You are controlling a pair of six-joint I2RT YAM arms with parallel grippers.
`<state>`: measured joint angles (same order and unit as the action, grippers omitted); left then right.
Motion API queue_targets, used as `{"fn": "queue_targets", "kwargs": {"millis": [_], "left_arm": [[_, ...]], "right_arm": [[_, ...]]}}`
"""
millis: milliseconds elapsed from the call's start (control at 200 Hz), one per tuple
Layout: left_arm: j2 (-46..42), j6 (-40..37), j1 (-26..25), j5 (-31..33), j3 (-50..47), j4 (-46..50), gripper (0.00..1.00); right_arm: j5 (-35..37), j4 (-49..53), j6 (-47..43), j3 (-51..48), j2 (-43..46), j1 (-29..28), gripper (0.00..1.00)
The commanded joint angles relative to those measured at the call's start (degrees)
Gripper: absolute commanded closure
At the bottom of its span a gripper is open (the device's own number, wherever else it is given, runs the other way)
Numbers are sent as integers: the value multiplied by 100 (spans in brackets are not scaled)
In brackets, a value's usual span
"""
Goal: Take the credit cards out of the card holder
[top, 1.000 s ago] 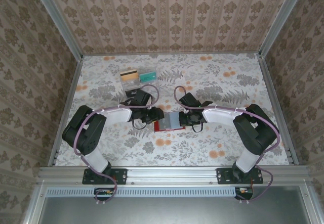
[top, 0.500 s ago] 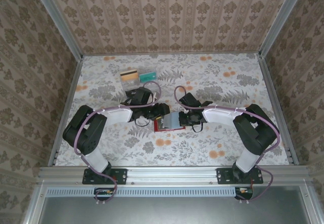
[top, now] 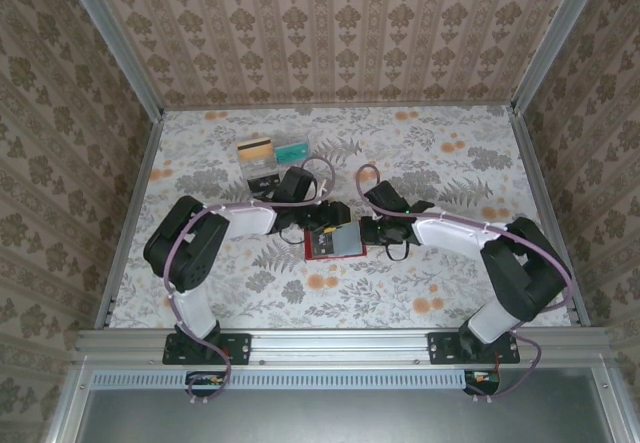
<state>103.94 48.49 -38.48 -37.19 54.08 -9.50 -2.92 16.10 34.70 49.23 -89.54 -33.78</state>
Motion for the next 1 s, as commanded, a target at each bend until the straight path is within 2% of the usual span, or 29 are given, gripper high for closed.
{"fn": "queue_targets", "kwargs": {"millis": [0, 185, 275, 380, 430, 505, 590, 755, 990], "left_arm": [[150, 31, -62, -246, 198, -4, 48], [-185, -57, 20, -8, 35, 222, 51], [-498, -120, 157, 349, -143, 426, 52], [-895, -279, 308, 645, -402, 732, 59], [-1077, -326, 366, 841, -553, 885, 66], [-1253, -421, 449, 1081, -720, 1190, 88], [-1280, -510, 512, 1253, -824, 1474, 100], [-1174, -421, 517, 1247, -1031, 1418, 100], [-925, -426, 492, 1131, -1096, 1366, 100]], "right_arm": [[138, 129, 98, -101, 293, 73, 86], [-486, -151, 65, -47, 263, 78, 85], [-796, -344, 77, 4, 201, 57, 83], [-1095, -515, 100, 144, 65, 5, 82], [-1258, -578, 107, 235, -42, -30, 82], [-1430, -622, 133, 377, -247, -93, 83], [-1640, -757, 205, 490, -475, -120, 84], [-2018, -967, 374, 648, -884, -125, 87], [-2154, -990, 472, 803, -1320, -122, 88]]}}
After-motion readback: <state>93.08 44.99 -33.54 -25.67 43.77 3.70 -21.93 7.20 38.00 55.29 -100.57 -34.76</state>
